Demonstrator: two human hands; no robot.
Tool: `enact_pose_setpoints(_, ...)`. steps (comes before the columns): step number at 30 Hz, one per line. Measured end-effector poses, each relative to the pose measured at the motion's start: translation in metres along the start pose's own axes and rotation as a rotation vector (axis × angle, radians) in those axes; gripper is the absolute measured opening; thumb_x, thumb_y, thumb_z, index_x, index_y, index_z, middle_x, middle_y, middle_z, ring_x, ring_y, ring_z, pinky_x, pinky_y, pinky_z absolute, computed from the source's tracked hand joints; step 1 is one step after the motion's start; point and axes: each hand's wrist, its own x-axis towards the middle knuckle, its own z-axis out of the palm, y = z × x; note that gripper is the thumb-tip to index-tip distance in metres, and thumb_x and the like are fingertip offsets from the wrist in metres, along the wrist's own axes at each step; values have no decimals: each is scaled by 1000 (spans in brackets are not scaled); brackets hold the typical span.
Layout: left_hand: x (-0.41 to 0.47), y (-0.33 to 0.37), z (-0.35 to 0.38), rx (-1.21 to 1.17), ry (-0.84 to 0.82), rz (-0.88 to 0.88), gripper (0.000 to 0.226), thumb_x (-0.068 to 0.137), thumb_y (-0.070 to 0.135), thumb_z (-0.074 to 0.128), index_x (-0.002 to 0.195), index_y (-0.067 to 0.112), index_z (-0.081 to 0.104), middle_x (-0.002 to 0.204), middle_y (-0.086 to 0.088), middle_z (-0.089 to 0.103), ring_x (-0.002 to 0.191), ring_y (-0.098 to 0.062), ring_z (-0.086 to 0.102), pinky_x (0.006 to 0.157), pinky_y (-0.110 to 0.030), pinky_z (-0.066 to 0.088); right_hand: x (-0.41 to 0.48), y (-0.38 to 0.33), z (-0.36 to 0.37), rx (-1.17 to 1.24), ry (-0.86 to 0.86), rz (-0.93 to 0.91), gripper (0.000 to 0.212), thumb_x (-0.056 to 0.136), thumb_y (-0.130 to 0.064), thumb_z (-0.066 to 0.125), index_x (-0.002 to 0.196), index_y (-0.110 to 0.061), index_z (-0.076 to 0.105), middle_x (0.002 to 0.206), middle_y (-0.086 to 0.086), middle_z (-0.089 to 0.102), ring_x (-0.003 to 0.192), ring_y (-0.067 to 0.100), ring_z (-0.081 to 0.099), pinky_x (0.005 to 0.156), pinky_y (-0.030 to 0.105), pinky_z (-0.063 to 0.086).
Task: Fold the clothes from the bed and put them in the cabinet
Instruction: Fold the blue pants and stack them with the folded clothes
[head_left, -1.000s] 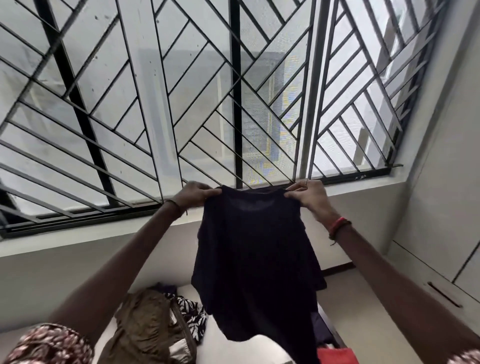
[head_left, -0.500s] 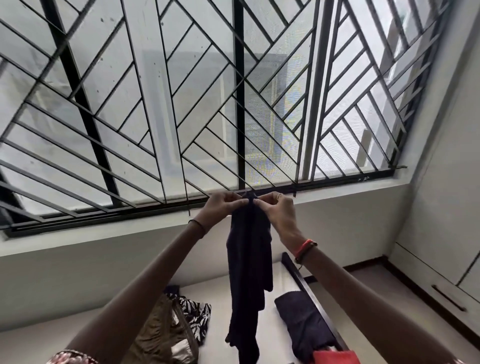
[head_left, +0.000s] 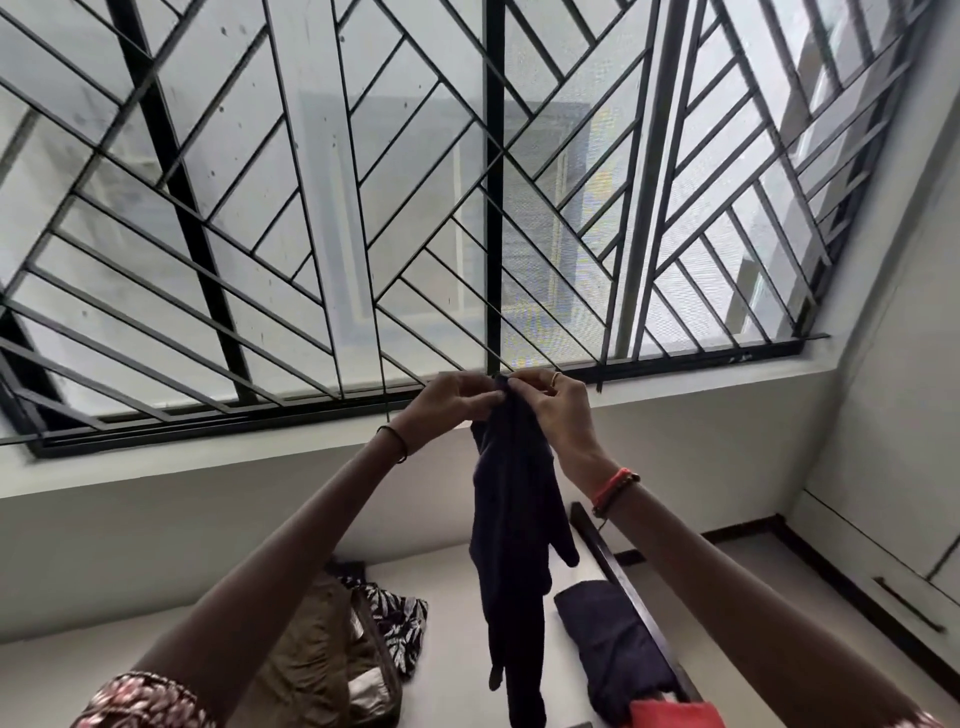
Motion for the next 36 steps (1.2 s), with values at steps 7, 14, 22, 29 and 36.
enact_pose_setpoints(7,14,6,-3,106,243,144,28,79,6,72,104,13,60,101,-1,60,95,-8,57,84,-14,46,-1,-12,0,225,-18,6,19,85,1,63,77,-16,68,70,-5,69,65,1,63,74,17,51)
enact_pose_setpoints(14,26,14,-5,254,99,162,13,89,17,63,78,10,62,62,9,47,55,3,39,54,-15,32,2,-19,-9,291,-50,-54,13,86,3,61,90,-6,69,82,5,71,77,8,66,76,17,53)
enact_pose_setpoints(22,39,50,-17,642,115,469,14,92,16,56,95,9,67,91,0,68,81,8,55,77,-4,36,7,-3,-19,-81,-158,-173,21,85,3,63,94,-16,59,80,7,63,62,1,59,64,17,49)
enact_pose_setpoints(29,45,79,-43,946,20,510,23,95,26,53,106,11,66,105,-6,65,97,-17,61,87,-25,43,18,8,-25,-175,28,-228,8,90,-8,60,92,-10,67,71,-2,65,61,-3,56,67,29,46)
enact_pose_setpoints(36,41,96,-56,925,96,554,23,95,27,50,107,14,66,110,-3,66,100,-16,61,89,-28,44,19,18,-17,-327,-84,-248,12,80,-12,73,82,-18,64,75,-2,67,71,12,65,74,31,52)
